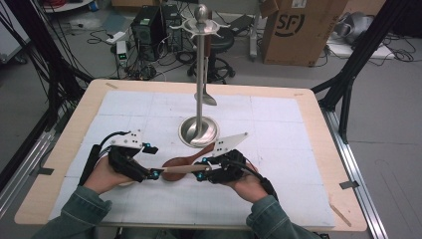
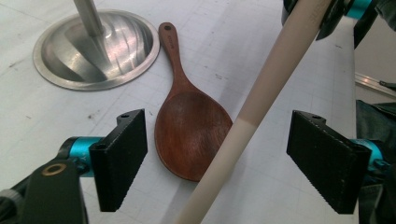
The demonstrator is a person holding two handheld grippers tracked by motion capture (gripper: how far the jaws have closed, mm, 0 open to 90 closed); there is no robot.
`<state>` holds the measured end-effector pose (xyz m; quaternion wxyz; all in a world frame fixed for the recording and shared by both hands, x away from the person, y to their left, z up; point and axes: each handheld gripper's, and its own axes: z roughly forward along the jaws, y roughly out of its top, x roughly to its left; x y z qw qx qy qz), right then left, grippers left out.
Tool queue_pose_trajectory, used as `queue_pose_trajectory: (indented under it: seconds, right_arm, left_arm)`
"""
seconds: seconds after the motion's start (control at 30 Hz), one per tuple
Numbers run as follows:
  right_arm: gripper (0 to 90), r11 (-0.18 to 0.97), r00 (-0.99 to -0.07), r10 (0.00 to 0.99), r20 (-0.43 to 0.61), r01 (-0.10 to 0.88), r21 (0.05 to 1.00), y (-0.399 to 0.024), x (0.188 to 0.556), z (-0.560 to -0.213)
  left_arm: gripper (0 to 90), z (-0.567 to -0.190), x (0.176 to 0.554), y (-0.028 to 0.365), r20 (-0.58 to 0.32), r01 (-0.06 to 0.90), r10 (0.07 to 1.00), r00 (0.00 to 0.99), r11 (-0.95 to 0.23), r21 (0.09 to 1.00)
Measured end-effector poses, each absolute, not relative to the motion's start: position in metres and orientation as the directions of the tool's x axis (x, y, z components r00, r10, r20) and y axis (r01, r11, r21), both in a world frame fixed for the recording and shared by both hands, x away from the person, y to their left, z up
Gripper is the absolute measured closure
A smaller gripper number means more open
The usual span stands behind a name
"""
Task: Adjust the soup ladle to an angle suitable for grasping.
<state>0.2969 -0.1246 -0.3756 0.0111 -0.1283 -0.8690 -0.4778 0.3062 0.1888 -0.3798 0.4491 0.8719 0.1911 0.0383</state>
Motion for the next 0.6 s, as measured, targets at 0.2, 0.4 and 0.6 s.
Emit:
queue_pose_trajectory:
  seconds: [0.2, 0.4, 0.6]
  right_arm:
    - [68.5, 0.508, -0.969, 0.201, 0.142, 0.227, 0.831, -0.122, 0.299, -0.365]
    - [68.8, 0.495, -0.971, 0.191, 0.144, 0.222, 0.840, -0.119, 0.301, -0.355]
    - [69.2, 0.479, -0.971, 0.183, 0.154, 0.225, 0.849, -0.119, 0.302, -0.347]
  left_arm:
    - [26.2, -0.381, 0.306, 0.187, -0.108, 0.290, 0.346, 0.932, -0.535, 0.793]
    - [34.2, -0.383, 0.305, 0.186, -0.114, 0.283, 0.324, 0.939, -0.543, 0.790]
    - [45.3, -0.387, 0.307, 0.187, -0.142, 0.296, 0.309, 0.940, -0.538, 0.790]
